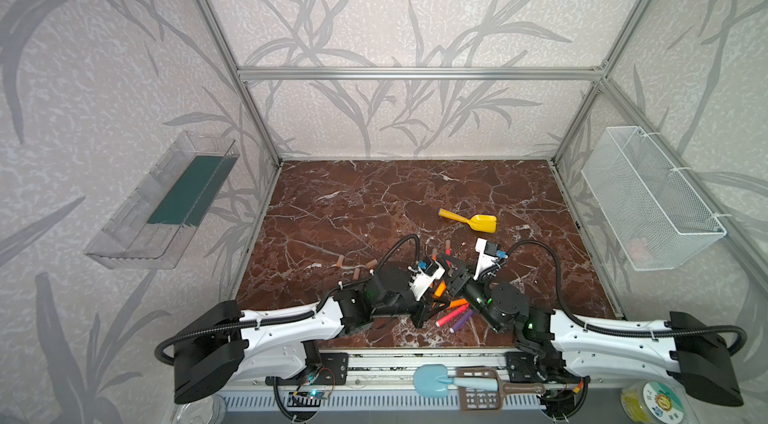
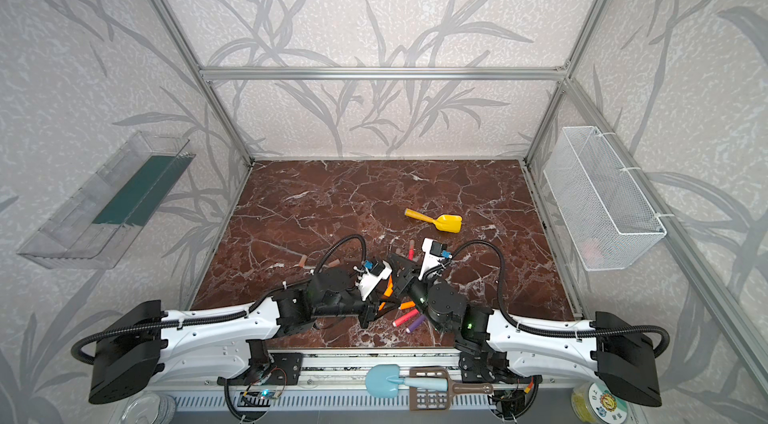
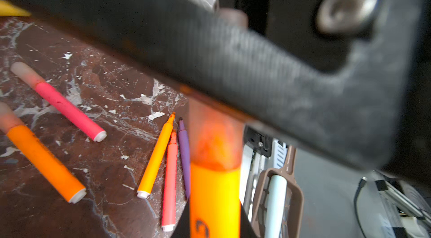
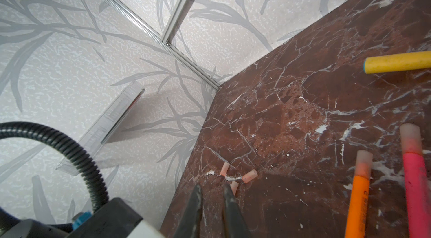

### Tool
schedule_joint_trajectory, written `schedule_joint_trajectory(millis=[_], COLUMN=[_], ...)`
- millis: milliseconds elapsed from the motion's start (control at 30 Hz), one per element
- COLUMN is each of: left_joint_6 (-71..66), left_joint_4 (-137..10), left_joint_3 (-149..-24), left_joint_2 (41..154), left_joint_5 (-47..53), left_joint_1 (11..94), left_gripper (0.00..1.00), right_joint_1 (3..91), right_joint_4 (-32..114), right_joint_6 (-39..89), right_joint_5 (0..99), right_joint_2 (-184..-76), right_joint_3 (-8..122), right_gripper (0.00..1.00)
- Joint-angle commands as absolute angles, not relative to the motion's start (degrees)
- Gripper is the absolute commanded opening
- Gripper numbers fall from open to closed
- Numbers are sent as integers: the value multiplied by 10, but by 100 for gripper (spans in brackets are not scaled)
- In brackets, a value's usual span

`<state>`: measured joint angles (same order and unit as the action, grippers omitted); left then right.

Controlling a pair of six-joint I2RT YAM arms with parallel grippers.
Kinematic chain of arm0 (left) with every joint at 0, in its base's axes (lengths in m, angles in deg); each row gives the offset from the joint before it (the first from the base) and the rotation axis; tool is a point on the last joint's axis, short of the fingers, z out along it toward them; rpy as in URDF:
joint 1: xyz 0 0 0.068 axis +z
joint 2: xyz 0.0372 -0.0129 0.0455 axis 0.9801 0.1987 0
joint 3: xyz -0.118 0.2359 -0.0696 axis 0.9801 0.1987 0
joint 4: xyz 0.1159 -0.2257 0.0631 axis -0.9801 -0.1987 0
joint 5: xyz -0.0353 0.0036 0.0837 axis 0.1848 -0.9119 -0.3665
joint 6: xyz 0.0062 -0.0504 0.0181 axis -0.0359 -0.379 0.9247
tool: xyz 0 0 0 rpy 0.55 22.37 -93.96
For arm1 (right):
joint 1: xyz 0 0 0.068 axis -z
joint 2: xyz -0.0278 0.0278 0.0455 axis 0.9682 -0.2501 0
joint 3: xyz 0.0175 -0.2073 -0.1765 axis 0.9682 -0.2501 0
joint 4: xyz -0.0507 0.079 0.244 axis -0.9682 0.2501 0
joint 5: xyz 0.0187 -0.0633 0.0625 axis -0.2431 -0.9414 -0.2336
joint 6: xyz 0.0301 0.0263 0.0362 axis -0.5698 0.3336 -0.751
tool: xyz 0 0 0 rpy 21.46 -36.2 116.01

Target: Insert the pens into the pen caps

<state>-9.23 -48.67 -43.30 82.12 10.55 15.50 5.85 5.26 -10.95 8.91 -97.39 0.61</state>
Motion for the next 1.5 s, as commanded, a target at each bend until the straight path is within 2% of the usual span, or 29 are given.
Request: schedule_joint_trajectory(millis=[0,167,300,700,767,867,967,1167,1333,1467], left_joint_6=[-71,-71,-76,-88,-94,-112,-139,-230,-263,-273], left_joint_4=[-409,-417,-420,-388,-395,-424,-507,-718,-805,-842], left_joint_3=[-465,-464,-462,-441,-435,-417,-406,-383,-335,-312], left_joint_2=[814,813,809,803,798,780,750,656,560,502], left_joint_5=[-46,-93,-96,-53,-54,-85,-157,-288,-271,-253], left_joint_1=[152,144,145,145,145,145,148,190,284,325], left_gripper=[0,0,0,0,11,35,46,56,61,63], right_joint_1=[20,20,19,20,23,39,85,142,160,164], right_joint_4=[143,147,136,132,135,175,227,241,216,203], right_joint_6=[-106,-102,-107,-102,-93,-77,-80,-84,-90,-96], right_joint_5=[185,208,214,174,156,136,164,222,274,313], right_joint_2=[-995,-1018,-1032,-1042,-1044,-1047,-1060,-1124,-1201,-1268], right_joint_3=[16,32,32,32,36,53,76,100,128,157], right_gripper=[16,28,28,5,4,4,1,0,0,0])
